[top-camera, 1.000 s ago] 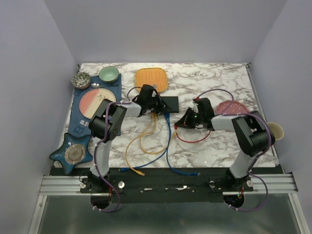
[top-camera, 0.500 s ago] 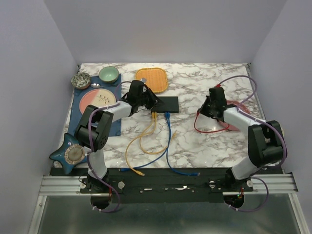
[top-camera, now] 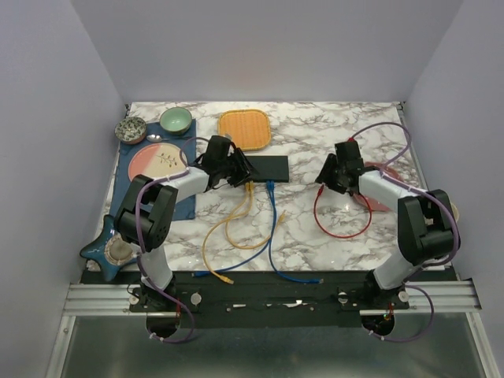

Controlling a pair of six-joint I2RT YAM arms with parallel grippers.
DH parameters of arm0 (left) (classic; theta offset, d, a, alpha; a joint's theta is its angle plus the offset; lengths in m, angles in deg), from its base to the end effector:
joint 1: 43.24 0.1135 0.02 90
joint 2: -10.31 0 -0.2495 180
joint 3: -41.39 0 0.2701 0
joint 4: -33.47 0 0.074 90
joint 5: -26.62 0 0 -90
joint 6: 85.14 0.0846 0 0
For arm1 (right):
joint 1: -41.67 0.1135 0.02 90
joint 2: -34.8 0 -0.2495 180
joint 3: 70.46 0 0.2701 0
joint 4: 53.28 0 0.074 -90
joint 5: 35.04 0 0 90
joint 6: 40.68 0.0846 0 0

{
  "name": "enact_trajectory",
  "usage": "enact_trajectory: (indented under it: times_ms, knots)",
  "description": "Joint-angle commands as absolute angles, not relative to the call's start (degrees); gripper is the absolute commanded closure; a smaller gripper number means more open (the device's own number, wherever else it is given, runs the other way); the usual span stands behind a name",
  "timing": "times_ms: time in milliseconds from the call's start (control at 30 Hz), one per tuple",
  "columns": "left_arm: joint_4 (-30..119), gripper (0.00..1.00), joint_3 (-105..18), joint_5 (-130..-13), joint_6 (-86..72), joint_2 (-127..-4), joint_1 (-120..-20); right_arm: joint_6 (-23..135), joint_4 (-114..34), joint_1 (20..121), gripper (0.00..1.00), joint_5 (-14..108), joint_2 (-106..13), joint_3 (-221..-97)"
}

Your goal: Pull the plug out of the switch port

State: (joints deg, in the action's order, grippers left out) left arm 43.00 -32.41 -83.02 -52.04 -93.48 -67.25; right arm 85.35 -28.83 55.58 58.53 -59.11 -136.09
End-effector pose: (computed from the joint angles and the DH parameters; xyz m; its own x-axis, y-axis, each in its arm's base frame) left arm 0.3830 -0.2017 0.1230 -0.8369 -0.4909 -0.2421 -0.1483 0.6291 -0.7630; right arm 0.3612 0.0840 0.1084 -0.7443 0.4205 -0.5189 0.2899 0.9033 0.3161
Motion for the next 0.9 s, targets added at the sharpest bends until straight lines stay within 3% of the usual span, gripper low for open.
enact_trajectory:
  times_ms: [0, 200, 367, 467, 867]
  knots:
    - [46.0, 0.41, -31.1, -78.9, -50.7, -89.8, -67.2, 86.0, -29.4, 56.4, 0.37, 56.7, -54.6, -137.9]
    - [46.2, 0.43, -30.9, -78.3, -50.5, -89.2, -67.0, 87.1, -39.3, 60.1, 0.45, 46.0, -54.1, -136.9]
    - [46.2, 0.51, -28.9, -77.8, -50.6, -89.0, -66.8, 87.3, -42.8, 61.3, 0.68, 32.3, -64.1, -145.1]
    - [46.0, 0.53, -27.3, -77.4, -50.9, -88.7, -66.3, 88.9, -43.3, 61.7, 0.75, 28.0, -69.8, -149.8]
    - [32.6, 0.53, -17.9, -81.0, -54.8, -86.7, -62.4, 93.7, -46.2, 62.9, 0.8, 17.5, -83.8, -160.9]
